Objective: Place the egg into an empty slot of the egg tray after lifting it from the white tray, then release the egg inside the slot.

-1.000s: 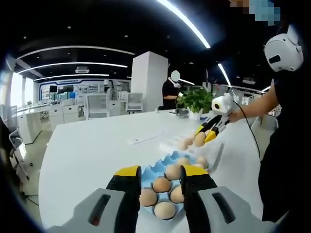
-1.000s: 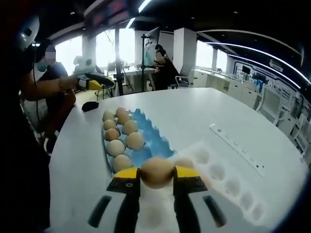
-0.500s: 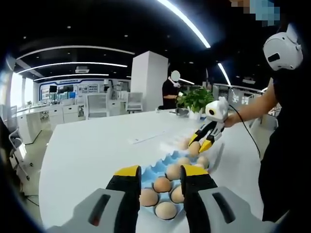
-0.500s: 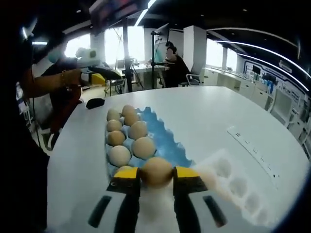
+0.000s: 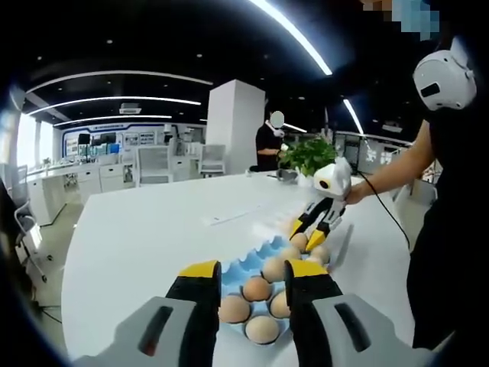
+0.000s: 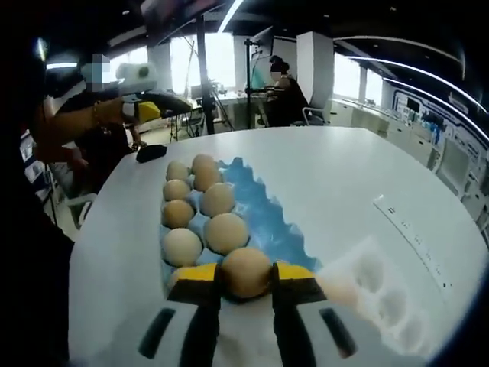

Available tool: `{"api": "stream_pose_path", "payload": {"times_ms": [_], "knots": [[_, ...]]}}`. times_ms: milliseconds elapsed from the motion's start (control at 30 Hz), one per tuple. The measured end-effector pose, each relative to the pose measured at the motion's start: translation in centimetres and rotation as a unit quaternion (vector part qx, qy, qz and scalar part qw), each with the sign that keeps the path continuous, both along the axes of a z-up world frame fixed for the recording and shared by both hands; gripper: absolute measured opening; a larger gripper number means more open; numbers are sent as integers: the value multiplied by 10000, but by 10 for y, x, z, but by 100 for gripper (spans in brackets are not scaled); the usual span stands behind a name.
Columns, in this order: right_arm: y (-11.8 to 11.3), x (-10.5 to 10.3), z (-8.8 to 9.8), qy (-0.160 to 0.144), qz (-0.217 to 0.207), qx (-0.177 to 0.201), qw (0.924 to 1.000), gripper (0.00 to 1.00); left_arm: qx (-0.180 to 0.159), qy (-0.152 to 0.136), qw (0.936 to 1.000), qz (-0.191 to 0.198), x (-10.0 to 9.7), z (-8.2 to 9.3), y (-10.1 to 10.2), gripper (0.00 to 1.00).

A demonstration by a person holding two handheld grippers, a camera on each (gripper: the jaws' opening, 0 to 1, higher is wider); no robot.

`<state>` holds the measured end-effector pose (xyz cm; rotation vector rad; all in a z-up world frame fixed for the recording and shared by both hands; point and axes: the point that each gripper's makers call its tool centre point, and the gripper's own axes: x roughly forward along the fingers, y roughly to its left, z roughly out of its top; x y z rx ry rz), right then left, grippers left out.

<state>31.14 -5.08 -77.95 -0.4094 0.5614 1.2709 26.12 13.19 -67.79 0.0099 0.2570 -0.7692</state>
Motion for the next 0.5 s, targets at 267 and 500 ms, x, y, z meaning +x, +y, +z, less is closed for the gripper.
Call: {"api": "stream_pose_path", "payload": {"times_ms": [267,500], "knots": [[-1,-3,-4,82,51,11,10000,26,0,4,10000,24,0,0,1,33],[-2,-4,-4,57,103,65,9999,27,-8,21,10000,-4,1,-1,0,34]]}}
